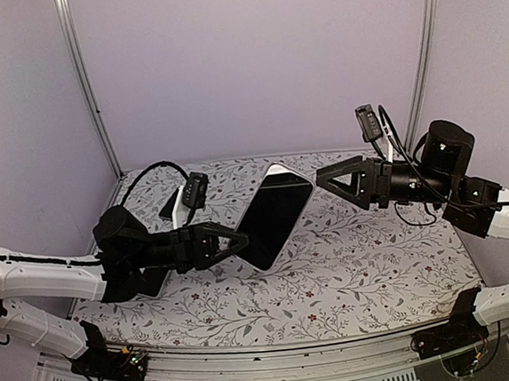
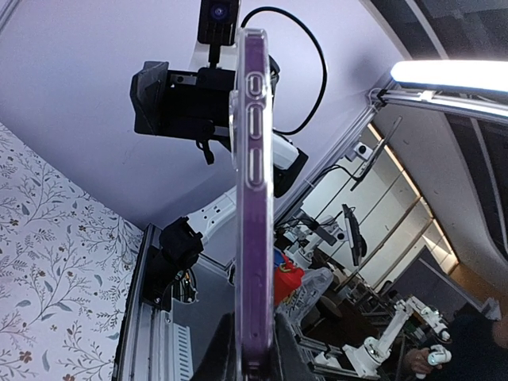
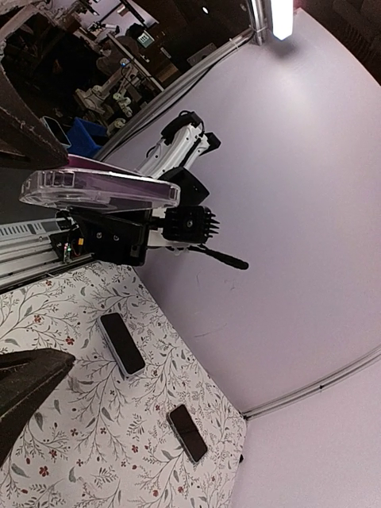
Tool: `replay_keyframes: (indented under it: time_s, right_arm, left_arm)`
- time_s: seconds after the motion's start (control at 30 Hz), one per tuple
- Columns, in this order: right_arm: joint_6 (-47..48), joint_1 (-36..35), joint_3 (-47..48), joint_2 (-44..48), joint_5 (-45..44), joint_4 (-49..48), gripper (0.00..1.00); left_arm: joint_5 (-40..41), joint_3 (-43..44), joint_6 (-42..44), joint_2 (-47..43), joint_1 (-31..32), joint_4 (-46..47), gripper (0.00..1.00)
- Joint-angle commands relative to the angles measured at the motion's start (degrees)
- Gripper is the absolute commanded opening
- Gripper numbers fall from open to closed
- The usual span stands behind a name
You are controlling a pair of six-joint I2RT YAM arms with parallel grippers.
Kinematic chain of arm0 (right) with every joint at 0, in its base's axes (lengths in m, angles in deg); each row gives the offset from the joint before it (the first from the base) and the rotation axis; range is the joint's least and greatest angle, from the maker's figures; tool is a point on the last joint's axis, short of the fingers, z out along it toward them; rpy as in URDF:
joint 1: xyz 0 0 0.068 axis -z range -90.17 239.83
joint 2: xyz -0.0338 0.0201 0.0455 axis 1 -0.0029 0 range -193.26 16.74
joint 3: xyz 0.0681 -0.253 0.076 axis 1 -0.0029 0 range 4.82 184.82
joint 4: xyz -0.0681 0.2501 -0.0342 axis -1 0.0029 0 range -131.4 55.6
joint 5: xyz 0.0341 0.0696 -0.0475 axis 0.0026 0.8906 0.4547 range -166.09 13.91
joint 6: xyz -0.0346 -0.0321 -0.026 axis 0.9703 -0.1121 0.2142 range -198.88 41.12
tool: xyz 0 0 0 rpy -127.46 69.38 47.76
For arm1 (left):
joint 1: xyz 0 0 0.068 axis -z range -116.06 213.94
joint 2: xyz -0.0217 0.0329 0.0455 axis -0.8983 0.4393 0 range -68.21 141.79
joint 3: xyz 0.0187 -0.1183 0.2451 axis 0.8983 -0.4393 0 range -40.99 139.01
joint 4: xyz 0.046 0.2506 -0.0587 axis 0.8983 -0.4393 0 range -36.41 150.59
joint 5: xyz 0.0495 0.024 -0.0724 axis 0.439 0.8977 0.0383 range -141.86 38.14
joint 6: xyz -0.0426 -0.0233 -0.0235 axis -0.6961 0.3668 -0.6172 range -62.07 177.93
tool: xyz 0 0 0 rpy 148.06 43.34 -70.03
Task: Take the phone out of the phone case
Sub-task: Remove the top left corner of the phone case from the phone.
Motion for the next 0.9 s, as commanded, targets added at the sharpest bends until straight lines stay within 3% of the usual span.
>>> replay_keyframes:
  time_s: [0.0, 0.6, 0.87]
  right_arm:
    - [0.1, -0.3, 0.5, -0.4, -0.7, -1.2, 0.79]
    - [0.1, -0.3, 0.4, -1.2, 0.1, 0.3, 0.79]
    - [0.2, -0.3, 1.8, -3.3, -6.5, 7.2, 0.78]
  left_arm:
    - [-0.3, 0.3, 0.1, 0.0, -0.7, 5.4, 0.00]
    - [-1.1, 0.5, 0.2, 0.7, -0.6, 5.6, 0.00]
    - [-4.0, 0.9, 1.3, -1.0, -0.1, 6.2, 0.00]
